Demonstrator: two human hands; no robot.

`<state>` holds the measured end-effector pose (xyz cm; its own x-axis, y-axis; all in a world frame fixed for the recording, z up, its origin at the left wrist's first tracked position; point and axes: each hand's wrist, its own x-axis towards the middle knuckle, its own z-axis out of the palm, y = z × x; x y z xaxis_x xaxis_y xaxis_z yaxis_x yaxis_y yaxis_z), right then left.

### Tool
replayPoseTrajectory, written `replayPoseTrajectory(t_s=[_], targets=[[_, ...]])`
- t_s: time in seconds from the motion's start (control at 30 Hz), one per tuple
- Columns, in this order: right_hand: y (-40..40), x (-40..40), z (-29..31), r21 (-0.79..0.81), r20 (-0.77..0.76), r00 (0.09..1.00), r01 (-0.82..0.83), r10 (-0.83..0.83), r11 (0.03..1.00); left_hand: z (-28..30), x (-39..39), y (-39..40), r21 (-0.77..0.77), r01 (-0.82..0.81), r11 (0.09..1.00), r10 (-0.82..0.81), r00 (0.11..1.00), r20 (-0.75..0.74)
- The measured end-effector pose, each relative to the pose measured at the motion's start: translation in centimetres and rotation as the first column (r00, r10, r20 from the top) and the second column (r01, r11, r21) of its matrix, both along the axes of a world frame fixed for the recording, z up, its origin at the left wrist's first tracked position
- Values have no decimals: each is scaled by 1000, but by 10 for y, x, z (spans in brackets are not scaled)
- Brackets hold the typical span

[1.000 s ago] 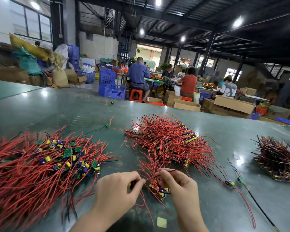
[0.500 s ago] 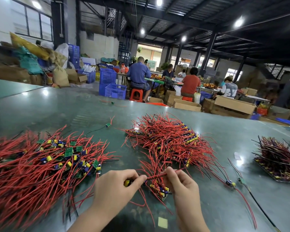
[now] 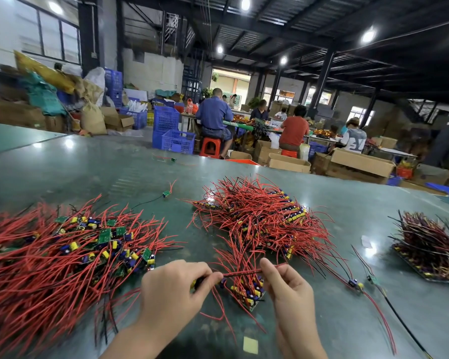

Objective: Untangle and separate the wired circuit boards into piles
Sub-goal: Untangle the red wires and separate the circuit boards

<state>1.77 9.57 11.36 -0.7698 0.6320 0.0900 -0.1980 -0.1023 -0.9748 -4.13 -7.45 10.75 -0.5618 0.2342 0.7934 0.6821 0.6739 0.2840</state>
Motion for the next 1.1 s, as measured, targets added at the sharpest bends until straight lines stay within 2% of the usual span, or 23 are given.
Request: replayPoseTrajectory(t_s=[0.1,0.17,0.23,0.3,0.37,0.43,0.5,0.53,0.57,0.6,0.63,0.67,0.7,0.73,0.8,0.83,0.93,1.03,1.1], targets=[[0,-3,-3,-169,-2,998,-57,57,984,-3,-3,0,-62,9,998,-18,989,-146],[2,-2,-2,-270,-59,995,-88,74,959,-4,-2,0,-91,22,996,-35,990,-138],[5,0,1,-209,-85,996,-37,20,977,-1,0,-2,-56,42,998,-41,999,16],[7,2,4,-65,-112,993,21,-28,998,4,0,-4,21,71,997,-74,964,256],[8,3,8,30,-154,988,37,-32,999,1,-3,-5,121,154,981,-192,882,431],[9,3,10,80,-193,981,24,-8,996,1,-8,-5,268,285,920,-391,707,589],[10,3,10,69,-212,977,-20,34,997,2,-11,-6,412,355,839,-544,553,632],[10,2,9,37,-215,975,-49,55,998,3,-12,-7,448,359,819,-574,533,621],[10,2,8,-5,-210,975,-69,66,998,4,-10,-8,451,353,820,-572,553,607],[9,1,6,-59,-198,978,-80,67,995,3,-9,-9,397,338,853,-518,640,568],[7,0,4,-128,-181,981,-90,66,988,2,-9,-10,264,293,919,-388,788,478],[6,0,2,-205,-163,984,-98,64,974,1,-10,-9,111,197,974,-222,927,303],[5,-1,-1,-272,-143,988,-97,60,957,-1,-10,-8,-4,115,993,-114,988,103],[5,-1,-3,-316,-128,990,-92,53,944,-2,-9,-7,-83,63,995,-68,996,-53],[6,-1,-4,-319,-127,991,-72,33,945,-5,-8,-4,-114,33,993,-56,978,-202],[7,0,-4,-258,-128,992,-51,19,965,-6,-8,-4,-107,23,994,-44,978,-202],[10,0,2,16,-173,985,11,-8,1000,-3,-6,-6,-21,48,999,-49,998,-45],[15,1,6,102,-220,973,-55,77,993,3,-6,-10,106,84,991,-104,974,200],[18,3,10,145,-230,964,-104,136,984,4,-9,-13,178,98,979,-142,955,260]])
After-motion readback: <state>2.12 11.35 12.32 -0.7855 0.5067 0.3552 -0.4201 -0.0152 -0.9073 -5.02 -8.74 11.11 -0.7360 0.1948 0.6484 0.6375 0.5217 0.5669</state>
